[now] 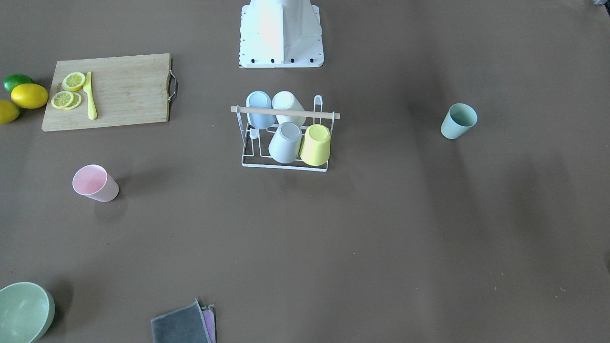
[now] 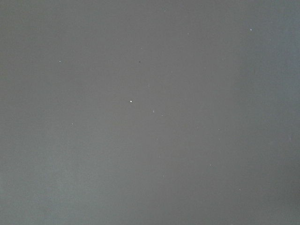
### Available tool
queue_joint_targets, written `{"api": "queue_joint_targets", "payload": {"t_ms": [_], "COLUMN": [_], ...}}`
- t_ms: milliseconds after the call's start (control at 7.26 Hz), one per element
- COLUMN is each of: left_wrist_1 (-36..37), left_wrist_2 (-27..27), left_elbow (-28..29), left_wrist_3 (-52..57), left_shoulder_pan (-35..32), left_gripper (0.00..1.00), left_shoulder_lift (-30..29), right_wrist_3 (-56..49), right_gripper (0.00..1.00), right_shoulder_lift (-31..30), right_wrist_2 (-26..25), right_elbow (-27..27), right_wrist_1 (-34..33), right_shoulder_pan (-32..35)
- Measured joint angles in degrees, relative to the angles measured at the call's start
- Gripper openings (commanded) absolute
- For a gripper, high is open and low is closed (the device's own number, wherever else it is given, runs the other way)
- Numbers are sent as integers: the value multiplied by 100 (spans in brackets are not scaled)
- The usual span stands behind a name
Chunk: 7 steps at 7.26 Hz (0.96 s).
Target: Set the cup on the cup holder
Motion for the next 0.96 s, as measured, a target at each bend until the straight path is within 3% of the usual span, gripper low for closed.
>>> {"api": "queue_joint_targets", "payload": {"t_ms": [964], "left_wrist_1": [-185], "left_wrist_2": [-2], "left_elbow": [29], "left_wrist_3": [-20], "left_shoulder_pan": [-4], "left_gripper": [98], "left_shoulder_lift": [-80], "right_wrist_3": [-1], "right_gripper": [100], "right_shoulder_lift": [-12], "right_wrist_2": [-7], "right_elbow": [-32], "right_wrist_1": [0], "right_shoulder_pan": [0]}}
